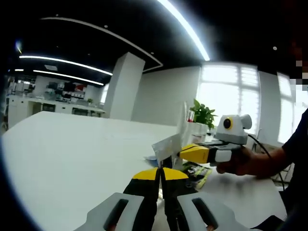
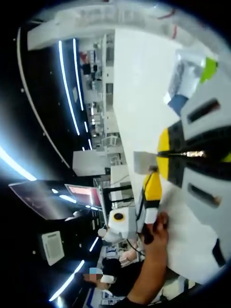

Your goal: Arrange the skincare products in the storage area until every visible bottle or jar stands upright without overlapping.

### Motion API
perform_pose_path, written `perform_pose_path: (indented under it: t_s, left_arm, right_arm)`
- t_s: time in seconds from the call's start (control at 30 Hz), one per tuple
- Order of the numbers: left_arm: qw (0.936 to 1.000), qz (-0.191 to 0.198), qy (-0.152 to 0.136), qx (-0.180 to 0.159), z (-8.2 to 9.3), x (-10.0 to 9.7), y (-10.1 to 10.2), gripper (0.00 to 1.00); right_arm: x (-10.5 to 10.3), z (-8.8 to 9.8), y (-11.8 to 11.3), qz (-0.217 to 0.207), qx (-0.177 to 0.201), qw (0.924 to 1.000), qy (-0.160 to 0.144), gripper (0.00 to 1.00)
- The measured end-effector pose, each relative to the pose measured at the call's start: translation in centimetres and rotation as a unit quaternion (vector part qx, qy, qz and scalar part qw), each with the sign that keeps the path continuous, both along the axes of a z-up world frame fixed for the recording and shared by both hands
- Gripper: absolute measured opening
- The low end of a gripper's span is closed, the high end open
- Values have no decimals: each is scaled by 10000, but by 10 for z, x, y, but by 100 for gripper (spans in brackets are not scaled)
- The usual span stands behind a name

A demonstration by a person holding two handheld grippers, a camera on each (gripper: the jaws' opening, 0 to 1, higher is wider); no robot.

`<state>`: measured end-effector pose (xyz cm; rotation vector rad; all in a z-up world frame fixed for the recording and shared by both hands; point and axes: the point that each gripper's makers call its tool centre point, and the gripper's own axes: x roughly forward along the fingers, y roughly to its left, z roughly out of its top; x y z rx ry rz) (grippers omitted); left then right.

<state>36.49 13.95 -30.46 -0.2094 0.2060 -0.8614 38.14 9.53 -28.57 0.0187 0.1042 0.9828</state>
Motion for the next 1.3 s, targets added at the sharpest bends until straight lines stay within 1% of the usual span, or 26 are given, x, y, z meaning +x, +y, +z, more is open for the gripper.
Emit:
perform_pose_path:
  t_s: [0.17,0.4,0.7,0.87,0.97,1.17,1.3]
  left_arm:
    - [10000,10,22,76,-3,4,-2,0]
    - [9996,96,48,266,-8,12,-4,1]
    - [9986,169,85,501,-14,19,-6,1]
    - [9982,169,137,560,-17,21,-7,1]
    - [9976,187,155,654,-19,22,-8,1]
    - [9970,196,277,689,-23,22,-8,1]
    - [9965,209,346,737,-26,21,-8,1]
  right_arm:
    - [4,-4,-2,-98,2,9999,126,0]
    - [10,-11,-4,-218,-52,9994,270,0]
    - [18,-22,-5,-371,-340,9982,333,0]
    - [21,-27,-6,-438,-495,9969,419,0]
    - [22,-30,-7,-464,-518,9963,497,0]
    - [22,-35,-7,-485,-563,9948,701,0]
    - [27,-38,-7,-506,-595,9940,771,0]
